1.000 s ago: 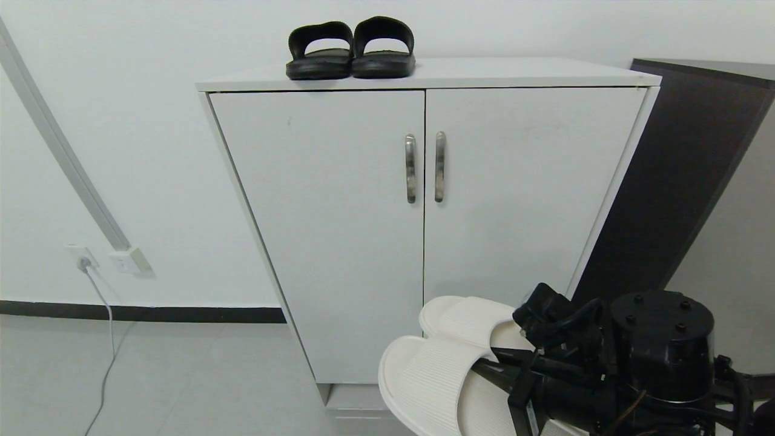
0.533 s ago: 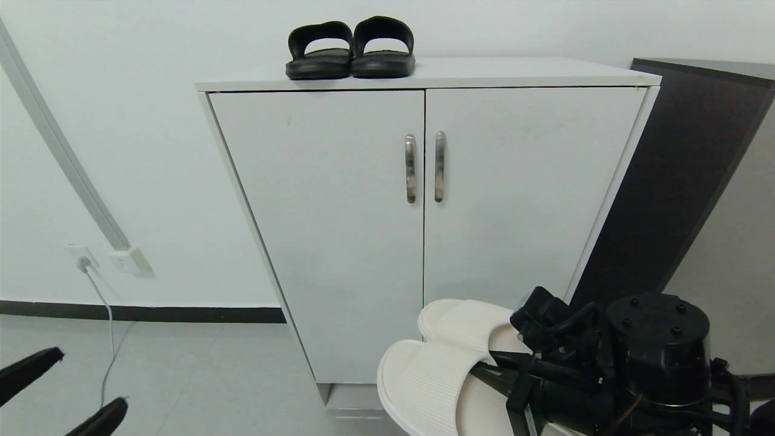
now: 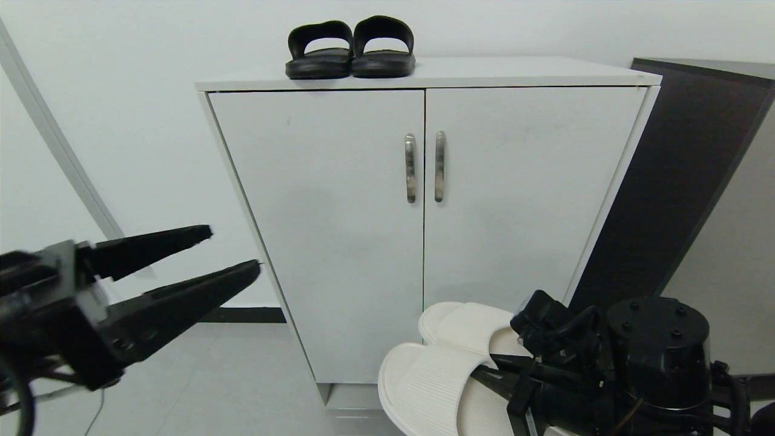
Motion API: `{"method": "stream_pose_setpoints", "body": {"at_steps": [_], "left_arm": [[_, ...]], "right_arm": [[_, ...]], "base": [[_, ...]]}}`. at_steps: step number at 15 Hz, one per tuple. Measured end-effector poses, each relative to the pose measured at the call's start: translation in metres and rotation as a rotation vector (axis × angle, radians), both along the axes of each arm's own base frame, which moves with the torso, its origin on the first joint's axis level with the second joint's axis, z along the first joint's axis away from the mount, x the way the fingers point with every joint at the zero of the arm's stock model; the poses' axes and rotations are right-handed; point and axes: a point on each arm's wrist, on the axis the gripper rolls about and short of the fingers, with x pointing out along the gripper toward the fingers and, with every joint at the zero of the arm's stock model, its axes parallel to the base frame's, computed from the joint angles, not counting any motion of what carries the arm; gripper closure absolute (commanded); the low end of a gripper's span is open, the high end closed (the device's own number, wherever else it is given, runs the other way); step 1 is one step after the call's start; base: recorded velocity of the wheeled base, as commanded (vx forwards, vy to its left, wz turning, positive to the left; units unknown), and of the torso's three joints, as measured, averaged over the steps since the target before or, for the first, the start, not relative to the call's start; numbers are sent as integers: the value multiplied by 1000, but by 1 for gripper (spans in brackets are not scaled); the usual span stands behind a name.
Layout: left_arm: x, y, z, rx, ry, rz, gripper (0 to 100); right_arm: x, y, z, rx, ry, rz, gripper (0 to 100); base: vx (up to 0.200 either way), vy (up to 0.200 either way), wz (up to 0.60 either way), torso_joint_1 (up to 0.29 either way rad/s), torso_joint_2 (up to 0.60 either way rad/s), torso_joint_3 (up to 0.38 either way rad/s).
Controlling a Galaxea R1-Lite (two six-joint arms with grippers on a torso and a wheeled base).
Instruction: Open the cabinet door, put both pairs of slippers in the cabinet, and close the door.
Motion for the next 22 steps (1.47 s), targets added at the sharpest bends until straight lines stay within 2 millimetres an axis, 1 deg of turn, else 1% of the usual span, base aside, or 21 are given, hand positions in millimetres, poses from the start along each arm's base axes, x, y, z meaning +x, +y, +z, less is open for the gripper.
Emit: {"method": "stream_pose_setpoints", "body": {"at_steps": [3, 8, 11, 13, 15, 19, 22], "left_arm": [[31, -31, 15, 3, 14, -93, 0], [86, -94, 37, -59, 42, -222, 0], [114, -128, 44, -106, 63, -267, 0], [128, -143, 46, -153, 104, -305, 0], [141, -152, 49, -189, 123, -320, 0], [164, -161, 38, -186, 137, -259, 0], [174, -165, 36, -184, 120, -204, 0]], "right_arm": [[0, 0, 0, 0, 0, 0, 100], [1, -1, 0, 1, 0, -5, 100], [1, -1, 0, 2, 0, -5, 100], [1, -1, -1, -1, 1, -7, 100], [1, 0, -2, -5, 3, -9, 100], [2, 0, -2, -5, 2, -10, 100], [2, 0, -3, -6, 3, -11, 100]], "base": [[0, 0, 0, 0, 0, 0], [0, 0, 0, 0, 0, 0], [0, 0, 0, 0, 0, 0], [0, 0, 0, 0, 0, 0], [0, 0, 0, 0, 0, 0], [0, 0, 0, 0, 0, 0], [0, 0, 0, 0, 0, 0]]}}
